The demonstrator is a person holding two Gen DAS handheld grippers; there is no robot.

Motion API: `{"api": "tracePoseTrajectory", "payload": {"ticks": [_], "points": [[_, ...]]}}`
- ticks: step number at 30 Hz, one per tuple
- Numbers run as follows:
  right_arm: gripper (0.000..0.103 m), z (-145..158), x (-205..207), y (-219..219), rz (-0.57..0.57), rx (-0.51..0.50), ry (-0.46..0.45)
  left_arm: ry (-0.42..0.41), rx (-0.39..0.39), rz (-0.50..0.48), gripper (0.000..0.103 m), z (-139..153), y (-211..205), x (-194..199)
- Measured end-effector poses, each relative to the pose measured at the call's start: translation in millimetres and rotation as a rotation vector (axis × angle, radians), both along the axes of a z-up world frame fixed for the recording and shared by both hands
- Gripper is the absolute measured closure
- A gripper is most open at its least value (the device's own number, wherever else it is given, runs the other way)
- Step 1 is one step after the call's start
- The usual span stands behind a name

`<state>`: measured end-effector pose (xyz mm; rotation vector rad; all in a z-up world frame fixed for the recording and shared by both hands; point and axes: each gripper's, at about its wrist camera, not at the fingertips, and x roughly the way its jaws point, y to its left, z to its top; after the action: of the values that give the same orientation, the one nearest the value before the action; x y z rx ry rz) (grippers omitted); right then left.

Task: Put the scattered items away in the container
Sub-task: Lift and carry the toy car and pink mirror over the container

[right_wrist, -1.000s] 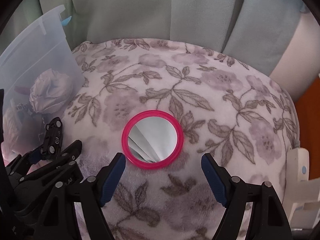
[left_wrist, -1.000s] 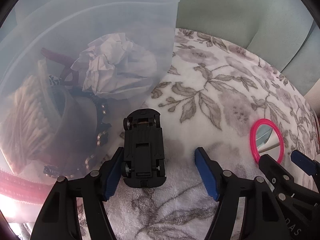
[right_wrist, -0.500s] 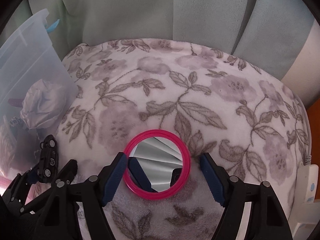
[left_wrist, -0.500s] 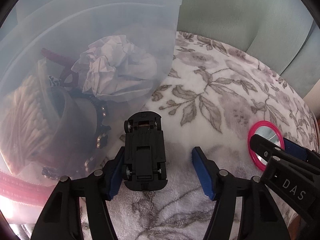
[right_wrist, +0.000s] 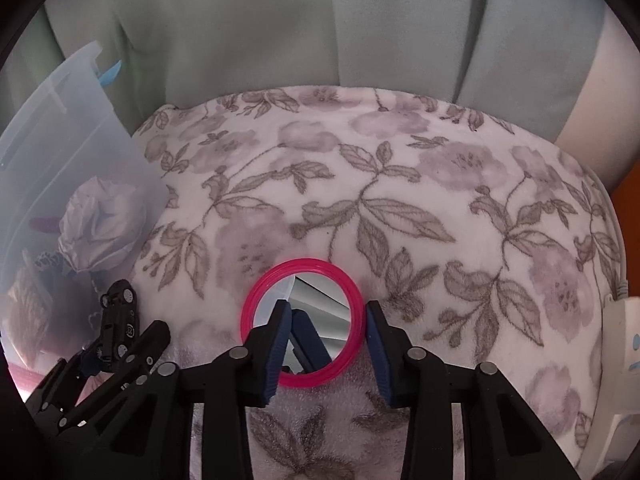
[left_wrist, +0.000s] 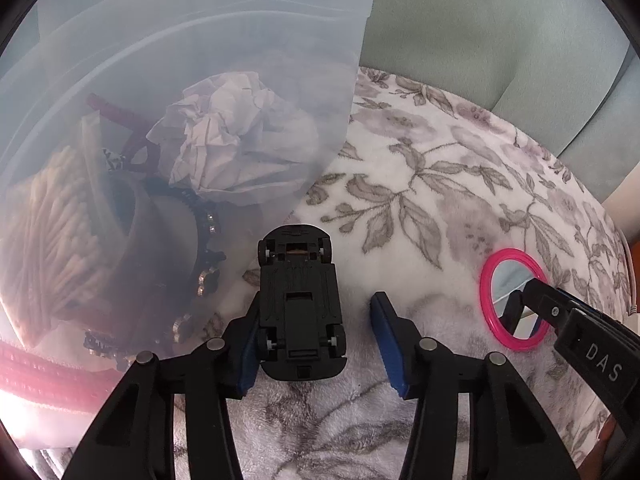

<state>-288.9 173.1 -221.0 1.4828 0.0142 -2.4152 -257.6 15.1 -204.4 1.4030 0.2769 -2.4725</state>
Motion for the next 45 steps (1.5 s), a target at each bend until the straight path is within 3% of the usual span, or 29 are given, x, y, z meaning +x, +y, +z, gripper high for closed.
{"api": "tracePoseTrajectory", "payload": {"ticks": [1, 4, 6, 7, 8, 16, 22, 31, 39, 45], "points": [[0.071, -1, -1, 4, -0.022, 0.008, -0.006, -0.001, -0.002, -0.001, 0.050, 0, 0, -1], [0.069, 0, -1, 8, -0.038, 0.026, 0.008, -0.001, 0.003, 0.001, 0.050, 0, -1, -3], [0.054, 0, -1, 7, -0.020, 0.000, -0.004, -0.001, 0.011, 0.005, 0.050, 0, -2, -4], [0.034, -1, 0, 6, -0.002, -0.014, -0.009, 0.000, 0.017, 0.006, 0.050, 0, -3, -4], [0.025, -1, 0, 3, 0.023, -0.028, -0.013, 0.000, 0.024, 0.009, 0.050, 0, -4, -5], [0.022, -6, 9, -11, 0.178, 0.019, -0.009, -0.008, 0.033, 0.008, 0.051, 0, -6, -10], [0.022, -11, 10, -27, 0.325, 0.143, 0.035, -0.012, 0.026, 0.009, 0.050, -2, -8, -13], [0.028, -11, 20, -24, 0.258, 0.151, 0.108, -0.016, 0.010, -0.002, 0.044, -5, -6, -21], [0.028, -5, 30, -4, 0.153, 0.105, 0.051, -0.012, -0.006, -0.008, 0.043, -7, -3, -28], [0.028, 2, 55, 20, 0.061, 0.067, 0.000, 0.001, 0.001, -0.004, 0.055, -6, -5, -31]]}}
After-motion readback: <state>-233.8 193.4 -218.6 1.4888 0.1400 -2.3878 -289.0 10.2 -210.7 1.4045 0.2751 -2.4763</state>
